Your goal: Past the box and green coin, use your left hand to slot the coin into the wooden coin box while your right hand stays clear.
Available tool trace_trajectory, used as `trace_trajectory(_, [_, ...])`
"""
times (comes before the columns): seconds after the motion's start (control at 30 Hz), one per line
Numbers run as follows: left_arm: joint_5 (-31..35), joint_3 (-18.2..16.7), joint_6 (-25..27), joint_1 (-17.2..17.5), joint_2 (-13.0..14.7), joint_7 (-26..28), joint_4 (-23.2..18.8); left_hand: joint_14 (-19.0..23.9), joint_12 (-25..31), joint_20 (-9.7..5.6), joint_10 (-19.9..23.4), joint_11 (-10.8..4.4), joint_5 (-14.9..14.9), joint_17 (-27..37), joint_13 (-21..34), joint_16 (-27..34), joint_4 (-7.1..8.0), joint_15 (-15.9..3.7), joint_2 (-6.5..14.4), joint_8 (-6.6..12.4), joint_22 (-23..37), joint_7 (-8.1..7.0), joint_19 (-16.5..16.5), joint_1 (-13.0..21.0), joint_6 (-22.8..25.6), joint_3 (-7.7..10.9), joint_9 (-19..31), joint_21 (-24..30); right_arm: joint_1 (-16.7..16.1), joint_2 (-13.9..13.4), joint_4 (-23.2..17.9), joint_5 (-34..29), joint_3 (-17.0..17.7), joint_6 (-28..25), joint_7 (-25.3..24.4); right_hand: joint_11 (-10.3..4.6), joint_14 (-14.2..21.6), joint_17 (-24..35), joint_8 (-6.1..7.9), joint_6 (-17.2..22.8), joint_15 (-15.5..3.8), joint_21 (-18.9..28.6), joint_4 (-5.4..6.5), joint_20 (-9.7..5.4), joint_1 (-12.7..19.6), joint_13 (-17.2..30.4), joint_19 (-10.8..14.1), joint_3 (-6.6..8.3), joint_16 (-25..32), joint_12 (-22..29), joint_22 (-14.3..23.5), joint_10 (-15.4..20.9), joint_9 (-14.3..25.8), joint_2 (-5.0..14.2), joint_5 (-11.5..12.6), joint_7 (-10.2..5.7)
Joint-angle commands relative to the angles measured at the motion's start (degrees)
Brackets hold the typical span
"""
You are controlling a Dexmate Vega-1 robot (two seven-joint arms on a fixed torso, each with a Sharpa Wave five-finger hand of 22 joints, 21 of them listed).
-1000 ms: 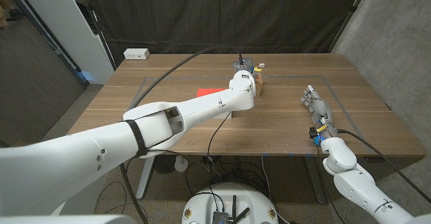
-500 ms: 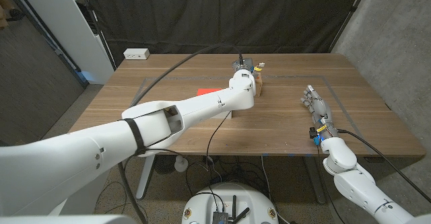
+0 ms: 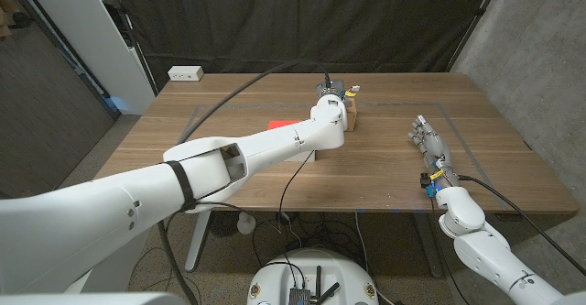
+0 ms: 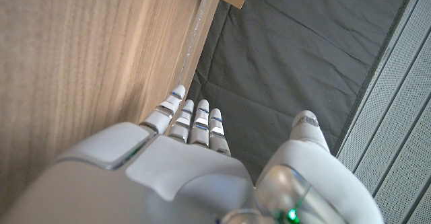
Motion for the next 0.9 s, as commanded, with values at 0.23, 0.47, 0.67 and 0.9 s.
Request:
trace_trajectory(0.23, [0.27, -0.29, 0.75, -0.05, 1.56, 0.02, -3.40, 0.66, 0.46, -4.88, 0.20, -0.43, 0.73, -0.15, 0.04, 0.28, -0.01, -0.07, 0.08, 0.61, 0.13, 0.15, 0.37, -1.00, 0.74, 0.03, -1.40, 0.40, -0.28, 0.30, -0.15, -0.25, 0.12, 0.49, -0.42, -0.01, 0.65, 0.15, 0.21, 0.53, 0.16, 0.23, -0.04, 0.30, 0.67, 0.12, 0.59, -0.19, 0.42, 0.39, 0.19, 0.66, 0.05, 0.18, 0.28, 0.03])
trace_trajectory(0.47, [0.47, -0.59, 0.28, -0.61, 0.89, 0.72, -2.33, 0.32, 0.53, -4.90, 0.05, -0.38, 0.89, -0.37, -0.06, 0.21, -0.16, -0.10, 0.49, 0.59, -0.11, 0.07, 0.37, -0.92, 0.72, 0.38, -2.29, 0.40, -0.66, 0.10, -0.64, -0.37, 0.28, 0.27, -0.64, 0.08, 0.81, 0.16, 0.21, 0.61, 0.14, 0.26, -0.04, 0.32, 0.68, 0.12, 0.75, -0.20, 0.48, 0.42, 0.19, 0.79, 0.05, 0.18, 0.28, -0.03])
trace_trajectory(0.67, [0.72, -0.60, 0.04, -0.77, 0.58, 1.18, -2.10, 0.38, 0.31, -4.88, 0.06, -0.43, 0.93, -0.35, -0.51, 0.44, -0.23, -0.10, 0.56, 0.68, -0.03, 0.09, 0.24, -0.95, 0.86, 0.51, -2.93, 0.50, -0.99, 0.08, -0.81, -0.65, 0.31, 0.50, -0.71, 0.02, 0.83, 0.17, 0.20, 0.68, 0.17, 0.26, -0.04, 0.31, 0.68, 0.12, 0.79, -0.21, 0.48, 0.39, 0.19, 0.77, 0.06, 0.17, 0.28, -0.06])
trace_trajectory(0.9, [0.97, -0.88, 0.30, -0.82, 0.75, 1.45, -3.02, 0.40, 0.52, -4.92, -0.13, -0.30, 0.90, -0.34, -0.23, 0.62, -0.25, -0.10, 0.76, 0.70, 0.08, 0.07, 0.19, -0.88, 0.88, 0.65, -3.54, 0.69, -1.26, 0.36, -1.04, -1.00, 0.50, 1.01, -1.14, -0.05, 0.88, 0.18, 0.20, 0.76, 0.15, 0.27, -0.04, 0.30, 0.66, 0.13, 0.89, -0.23, 0.49, 0.42, 0.19, 0.89, 0.06, 0.15, 0.27, -0.13])
